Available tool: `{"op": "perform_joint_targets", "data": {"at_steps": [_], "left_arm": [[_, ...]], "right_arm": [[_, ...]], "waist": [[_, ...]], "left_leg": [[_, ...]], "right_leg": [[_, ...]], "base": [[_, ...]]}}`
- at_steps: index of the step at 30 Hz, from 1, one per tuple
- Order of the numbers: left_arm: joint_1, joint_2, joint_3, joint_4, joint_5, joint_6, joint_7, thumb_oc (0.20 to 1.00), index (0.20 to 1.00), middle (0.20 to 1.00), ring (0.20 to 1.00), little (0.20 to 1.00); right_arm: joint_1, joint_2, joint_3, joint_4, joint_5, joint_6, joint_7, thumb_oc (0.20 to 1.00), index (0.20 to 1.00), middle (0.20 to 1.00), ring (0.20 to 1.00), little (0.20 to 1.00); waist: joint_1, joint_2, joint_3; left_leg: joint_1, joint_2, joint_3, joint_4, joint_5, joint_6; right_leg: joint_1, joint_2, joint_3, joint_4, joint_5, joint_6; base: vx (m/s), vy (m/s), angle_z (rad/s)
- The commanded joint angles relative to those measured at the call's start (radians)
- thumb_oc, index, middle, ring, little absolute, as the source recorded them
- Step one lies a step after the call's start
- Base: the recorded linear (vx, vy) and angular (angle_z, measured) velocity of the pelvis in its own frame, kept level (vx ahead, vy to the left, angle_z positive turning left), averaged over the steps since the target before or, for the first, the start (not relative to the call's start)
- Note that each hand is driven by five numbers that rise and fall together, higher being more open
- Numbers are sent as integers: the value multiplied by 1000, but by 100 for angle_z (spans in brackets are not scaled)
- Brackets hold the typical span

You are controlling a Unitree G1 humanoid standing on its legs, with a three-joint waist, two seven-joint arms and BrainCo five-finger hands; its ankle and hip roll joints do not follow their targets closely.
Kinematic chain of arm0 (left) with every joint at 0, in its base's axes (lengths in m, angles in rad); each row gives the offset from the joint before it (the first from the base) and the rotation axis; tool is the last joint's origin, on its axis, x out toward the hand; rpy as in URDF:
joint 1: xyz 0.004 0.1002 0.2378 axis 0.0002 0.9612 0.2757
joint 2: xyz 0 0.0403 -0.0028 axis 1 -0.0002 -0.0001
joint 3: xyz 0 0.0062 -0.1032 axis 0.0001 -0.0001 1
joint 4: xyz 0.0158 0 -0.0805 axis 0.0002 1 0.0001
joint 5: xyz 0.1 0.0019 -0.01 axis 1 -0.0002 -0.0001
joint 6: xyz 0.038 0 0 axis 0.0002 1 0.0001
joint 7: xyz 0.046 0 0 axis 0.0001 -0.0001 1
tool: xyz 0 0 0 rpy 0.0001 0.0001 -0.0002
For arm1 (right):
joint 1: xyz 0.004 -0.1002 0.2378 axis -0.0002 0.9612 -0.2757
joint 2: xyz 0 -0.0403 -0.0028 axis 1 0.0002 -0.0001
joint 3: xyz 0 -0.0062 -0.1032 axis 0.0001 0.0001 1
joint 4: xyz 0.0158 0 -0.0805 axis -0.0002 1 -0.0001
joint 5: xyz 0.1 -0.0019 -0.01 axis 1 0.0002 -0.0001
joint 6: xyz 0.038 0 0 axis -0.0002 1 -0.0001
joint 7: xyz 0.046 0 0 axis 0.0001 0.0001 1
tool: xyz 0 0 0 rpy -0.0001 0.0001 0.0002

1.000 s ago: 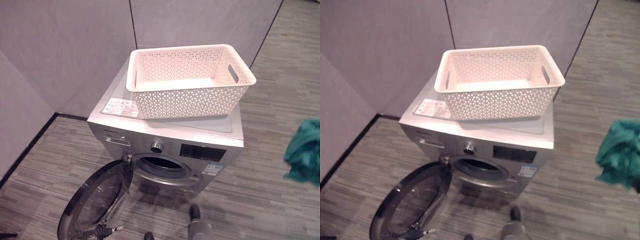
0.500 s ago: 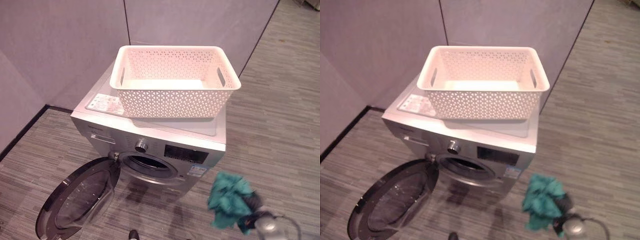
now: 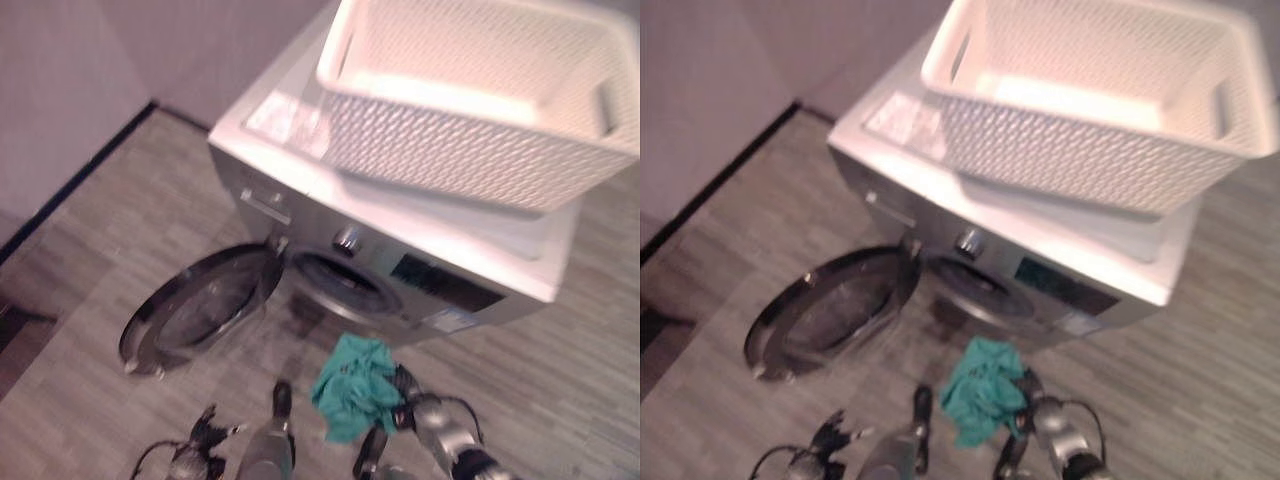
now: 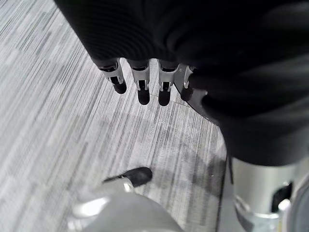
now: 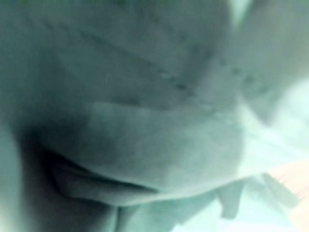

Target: Grab the laundry basket,head to the washer,open it,put in the laundry and shut it.

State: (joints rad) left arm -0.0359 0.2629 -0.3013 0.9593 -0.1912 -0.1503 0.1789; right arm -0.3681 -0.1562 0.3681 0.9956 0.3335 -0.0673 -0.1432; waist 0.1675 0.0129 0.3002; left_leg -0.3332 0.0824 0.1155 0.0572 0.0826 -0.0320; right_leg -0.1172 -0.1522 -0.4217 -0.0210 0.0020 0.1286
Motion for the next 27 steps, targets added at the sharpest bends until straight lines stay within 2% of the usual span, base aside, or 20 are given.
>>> {"op": "perform_joint_targets", "data": {"at_steps": [1,2,4,5,8,10,12,13,16,21,22,23,24,25,26,27], "left_arm": [[-30,17,-23,25,-43,-28,33,1000,1000,1000,1000,1000],[-50,19,-58,-2,-62,-31,41,1000,1000,1000,1000,1000],[-82,15,-99,-14,-78,-31,48,1000,1000,1000,1000,1000],[-83,15,-99,-13,-78,-31,48,1000,1000,1000,1000,1000],[-109,9,-139,-5,-76,-33,59,1000,1000,1000,1000,1000],[-120,5,-151,3,-75,-31,59,1000,1000,1000,1000,1000],[-129,-2,-161,12,-73,-33,63,1000,1000,1000,1000,1000],[-136,-6,-173,17,-72,-33,69,1000,1000,1000,1000,1000],[-139,-2,-194,-10,-67,-35,72,1000,1000,1000,1000,1000],[-136,31,-223,-54,-50,-41,60,1000,1000,1000,1000,1000],[-143,50,-233,-63,-43,-37,51,1000,1000,1000,1000,1000],[-147,48,-235,-64,-43,-37,50,1000,1000,1000,1000,1000],[-148,59,-237,-64,-37,-36,48,1000,1000,1000,1000,1000],[-156,83,-238,-68,-41,-36,47,1000,1000,1000,1000,1000],[-161,80,-238,-70,-42,-35,46,1000,1000,1000,1000,1000],[-164,95,-222,-66,-62,-34,50,1000,1000,1000,1000,1000]], "right_arm": [[-45,40,-34,-8,123,-72,-80,200,200,200,200,200],[-140,41,-99,65,186,-90,-122,200,200,200,200,200],[-266,15,-211,140,279,-122,-184,200,200,200,200,200],[-267,14,-212,141,279,-122,-183,200,200,200,200,200],[-372,-24,-306,176,359,-161,-229,200,200,200,200,200],[-404,-34,-324,177,385,-174,-237,200,200,200,200,200],[-441,-52,-355,166,410,-205,-265,200,200,200,200,200],[-487,-63,-407,148,456,-247,-297,200,200,200,200,200],[-525,-92,-450,125,503,-281,-314,200,200,200,200,200],[-671,-248,-502,185,584,-289,-306,200,200,200,200,200],[-749,-344,-497,236,608,-274,-301,200,200,200,200,200],[-760,-354,-495,247,613,-272,-295,200,200,200,200,200],[-798,-402,-491,266,621,-263,-295,200,200,200,200,200],[-892,-502,-448,278,634,-251,-293,200,200,200,200,200],[-907,-510,-440,288,638,-248,-291,200,200,200,200,200],[-1007,-585,-384,216,686,-278,-287,200,200,200,200,200]], "waist": [[27,-20,77],[38,8,104],[55,42,135],[55,42,135],[65,75,166],[69,81,173],[71,92,184],[72,108,194],[72,126,203],[89,164,208],[98,177,204],[100,179,205],[106,183,200],[118,183,191],[120,186,192],[123,177,189]], "left_leg": [[-30,-48,-22,54,-103,22],[-60,-51,-28,62,-97,17],[-103,-57,-36,66,-87,8],[-104,-57,-36,67,-87,8],[-155,-67,-41,76,-81,3],[-172,-69,-41,79,-80,4],[-191,-76,-43,84,-80,3],[-213,-82,-43,89,-79,2],[-235,-90,-46,93,-78,2],[-279,-110,-56,80,-66,-4],[-298,-116,-59,79,-62,-8],[-301,-116,-59,79,-61,-8],[-310,-119,-57,78,-60,-11],[-331,-122,-56,78,-56,-14],[-336,-121,-55,79,-56,-14],[-358,-119,-48,76,-52,-14]], "right_leg": [[22,-56,23,66,-35,-6],[-8,-62,12,87,-44,-8],[-44,-69,-2,97,-51,-9],[-44,-69,-2,98,-51,-9],[-85,-80,-15,117,-59,-7],[-105,-83,-15,127,-62,-7],[-125,-87,-13,140,-65,-7],[-148,-93,-14,155,-68,-6],[-173,-98,-10,170,-75,-7],[-216,-108,-15,180,-84,-3],[-239,-115,-16,191,-90,-3],[-243,-116,-16,193,-90,-3],[-253,-118,-18,195,-92,-2],[-279,-119,-17,203,-93,-1],[-287,-120,-15,206,-94,-1],[-321,-122,-4,221,-92,4]], "base": [[-69,40,23],[-93,51,12],[-54,28,26],[-19,4,31],[-28,29,15],[-13,39,16],[-12,40,10],[-4,26,6],[2,20,5],[4,11,9],[8,-2,8],[4,13,7],[6,8,10],[6,7,16],[12,34,14],[5,47,9]]}}
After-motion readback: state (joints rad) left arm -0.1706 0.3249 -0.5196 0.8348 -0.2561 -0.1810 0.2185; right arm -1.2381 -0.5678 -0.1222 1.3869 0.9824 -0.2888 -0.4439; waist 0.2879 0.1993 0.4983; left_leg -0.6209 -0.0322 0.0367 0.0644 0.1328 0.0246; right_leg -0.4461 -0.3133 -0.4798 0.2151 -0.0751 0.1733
